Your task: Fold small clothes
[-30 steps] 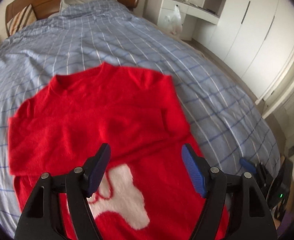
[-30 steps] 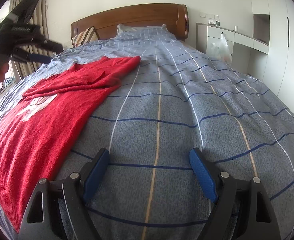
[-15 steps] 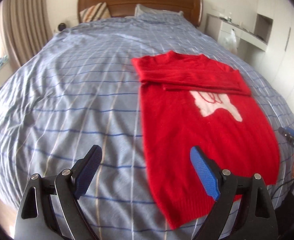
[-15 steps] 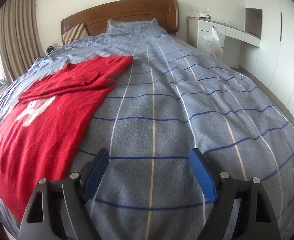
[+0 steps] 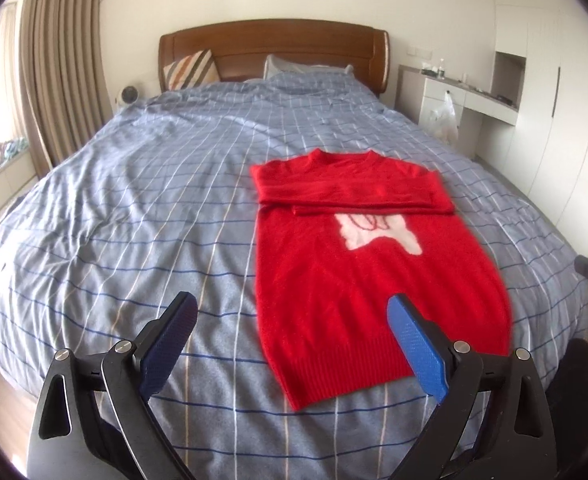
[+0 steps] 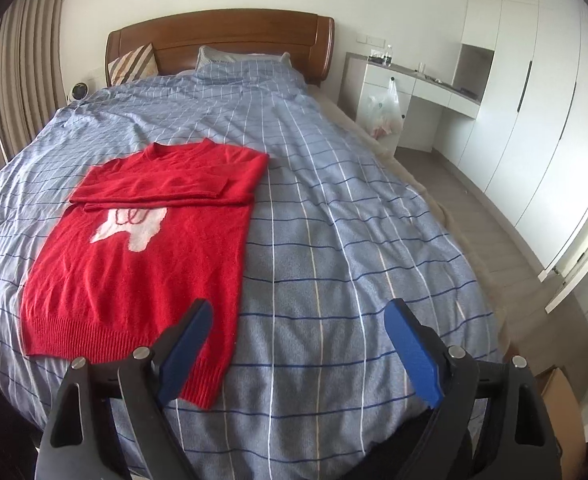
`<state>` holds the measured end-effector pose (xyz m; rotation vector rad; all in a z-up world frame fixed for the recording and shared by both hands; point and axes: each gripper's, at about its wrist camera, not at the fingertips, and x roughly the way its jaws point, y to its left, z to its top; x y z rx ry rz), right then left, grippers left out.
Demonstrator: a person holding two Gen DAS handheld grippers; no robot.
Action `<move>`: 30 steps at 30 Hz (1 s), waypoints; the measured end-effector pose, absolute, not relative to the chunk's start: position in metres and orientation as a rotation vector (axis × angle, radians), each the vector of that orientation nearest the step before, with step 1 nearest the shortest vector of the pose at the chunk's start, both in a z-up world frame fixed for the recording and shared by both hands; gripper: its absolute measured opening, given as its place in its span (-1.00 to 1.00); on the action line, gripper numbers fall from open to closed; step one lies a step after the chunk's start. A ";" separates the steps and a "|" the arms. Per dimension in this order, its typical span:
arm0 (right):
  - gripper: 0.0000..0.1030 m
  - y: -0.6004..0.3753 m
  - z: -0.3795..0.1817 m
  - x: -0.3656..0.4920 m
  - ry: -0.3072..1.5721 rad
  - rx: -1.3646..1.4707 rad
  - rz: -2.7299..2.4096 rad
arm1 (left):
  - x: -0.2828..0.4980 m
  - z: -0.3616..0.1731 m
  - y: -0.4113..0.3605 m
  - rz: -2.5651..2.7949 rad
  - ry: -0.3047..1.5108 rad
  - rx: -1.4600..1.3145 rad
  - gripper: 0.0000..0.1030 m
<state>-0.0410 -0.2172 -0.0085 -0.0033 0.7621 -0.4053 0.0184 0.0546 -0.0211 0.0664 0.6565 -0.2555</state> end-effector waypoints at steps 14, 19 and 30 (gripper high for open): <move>0.74 -0.182 0.057 -0.084 0.609 -0.144 -0.440 | -0.019 0.016 0.049 -0.257 0.588 0.068 0.90; 0.74 -0.178 0.064 -0.080 0.586 -0.162 -0.416 | -0.022 0.022 0.048 -0.239 0.587 0.067 0.90; 0.74 -0.174 0.069 -0.087 0.558 -0.152 -0.395 | -0.030 0.028 0.047 -0.219 0.596 0.081 0.90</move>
